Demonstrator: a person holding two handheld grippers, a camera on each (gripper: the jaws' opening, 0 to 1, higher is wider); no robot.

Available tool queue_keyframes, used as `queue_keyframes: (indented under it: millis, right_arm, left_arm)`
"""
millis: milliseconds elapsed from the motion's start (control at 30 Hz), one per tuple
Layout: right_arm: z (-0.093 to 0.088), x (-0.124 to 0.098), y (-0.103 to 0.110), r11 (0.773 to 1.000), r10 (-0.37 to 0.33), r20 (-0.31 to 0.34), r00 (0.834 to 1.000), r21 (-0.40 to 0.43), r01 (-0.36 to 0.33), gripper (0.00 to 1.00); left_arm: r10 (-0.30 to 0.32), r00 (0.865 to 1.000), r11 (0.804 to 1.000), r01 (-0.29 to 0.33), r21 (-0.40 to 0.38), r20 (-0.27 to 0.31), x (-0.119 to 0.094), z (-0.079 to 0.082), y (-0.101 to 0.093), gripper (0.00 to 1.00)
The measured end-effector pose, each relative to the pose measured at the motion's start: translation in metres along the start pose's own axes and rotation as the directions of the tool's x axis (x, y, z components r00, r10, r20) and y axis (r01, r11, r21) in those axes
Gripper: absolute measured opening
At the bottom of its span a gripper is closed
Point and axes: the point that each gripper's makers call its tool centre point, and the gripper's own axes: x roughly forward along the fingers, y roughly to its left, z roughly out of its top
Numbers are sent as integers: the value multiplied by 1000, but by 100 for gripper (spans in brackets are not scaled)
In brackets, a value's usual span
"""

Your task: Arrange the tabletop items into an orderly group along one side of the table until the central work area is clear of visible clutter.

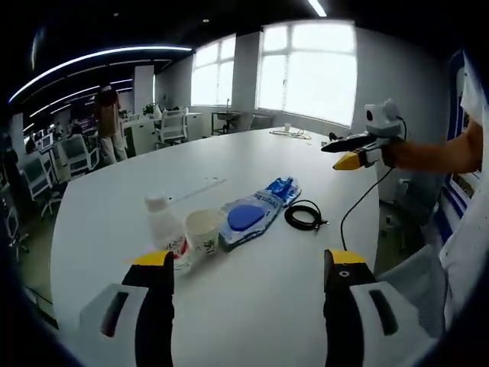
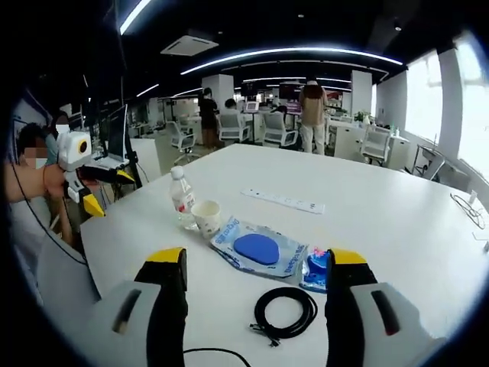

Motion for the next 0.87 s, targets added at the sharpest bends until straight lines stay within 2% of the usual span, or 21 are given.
queue_keyframes:
  millis: [400,633,867]
  right_arm:
    - [-40,-59,-22,999,-31,-9,999,32,31,76]
    - [-60,-79,-32,998,-48,-29,998,49,49,77]
    - [-75,-90,-35,998,-34,-47,998,45,36,79]
  left_arm:
    - [28,1000,999,-28,-23,15,-7,-5,-33,83]
    - [36,999,999,-36,-29,17,-12,-5,-45,84]
    - [44,999,998,-44,-36,4,-12,-12,-52,86]
